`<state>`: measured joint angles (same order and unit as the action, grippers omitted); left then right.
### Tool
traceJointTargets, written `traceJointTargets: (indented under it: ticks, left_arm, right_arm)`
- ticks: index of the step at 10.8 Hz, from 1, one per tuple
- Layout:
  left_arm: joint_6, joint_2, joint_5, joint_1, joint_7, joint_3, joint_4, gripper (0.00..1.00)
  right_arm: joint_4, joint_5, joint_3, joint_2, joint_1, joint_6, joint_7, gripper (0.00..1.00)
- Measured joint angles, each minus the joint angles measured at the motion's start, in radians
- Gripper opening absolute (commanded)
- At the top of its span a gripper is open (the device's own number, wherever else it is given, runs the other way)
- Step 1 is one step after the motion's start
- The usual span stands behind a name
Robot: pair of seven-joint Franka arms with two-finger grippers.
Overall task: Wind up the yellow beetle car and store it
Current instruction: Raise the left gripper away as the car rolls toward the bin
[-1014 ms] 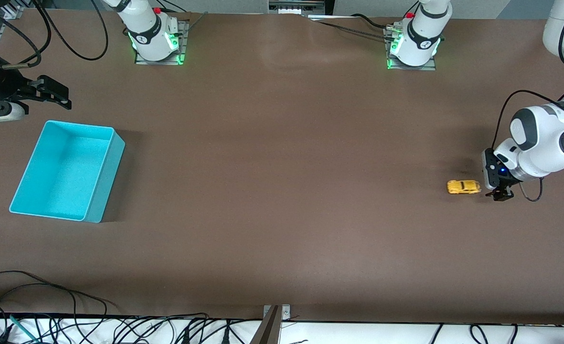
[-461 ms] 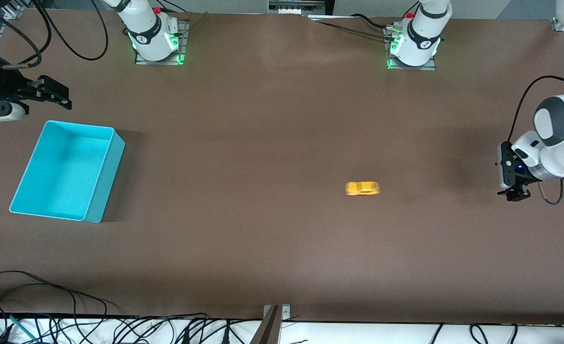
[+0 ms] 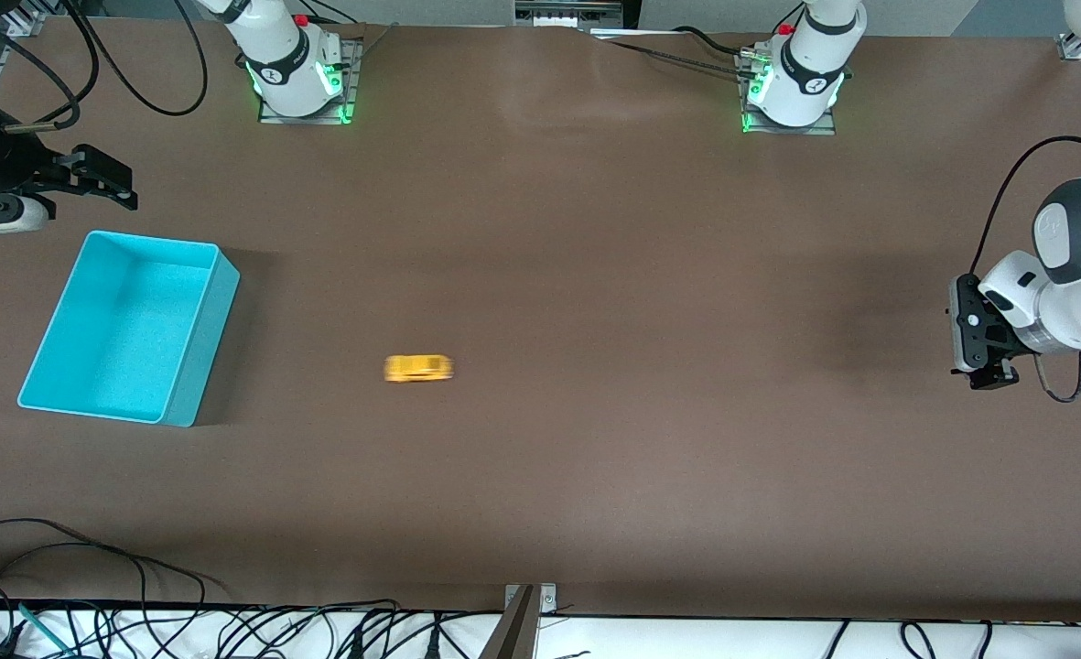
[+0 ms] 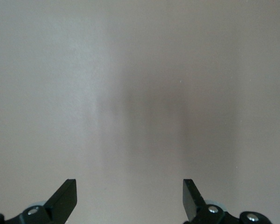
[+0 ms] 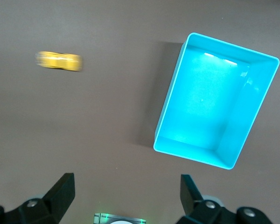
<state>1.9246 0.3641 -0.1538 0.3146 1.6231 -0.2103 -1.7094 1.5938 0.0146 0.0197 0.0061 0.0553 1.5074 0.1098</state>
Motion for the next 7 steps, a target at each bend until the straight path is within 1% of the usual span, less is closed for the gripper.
traceJointTargets:
  ticks: [5, 7]
  left_arm:
    - [-0.159, 0.000, 0.000, -0.087, -0.184, -0.001, 0.119, 1.00]
    - [-0.230, -0.002, 0.000, -0.109, -0.280, -0.003, 0.184, 1.00]
  right_arm:
    - [0.000, 0.000, 0.000, 0.000, 0.000, 0.000, 0.000, 1.00]
    - [0.000, 0.000, 0.000, 0.000, 0.000, 0.000, 0.000, 1.00]
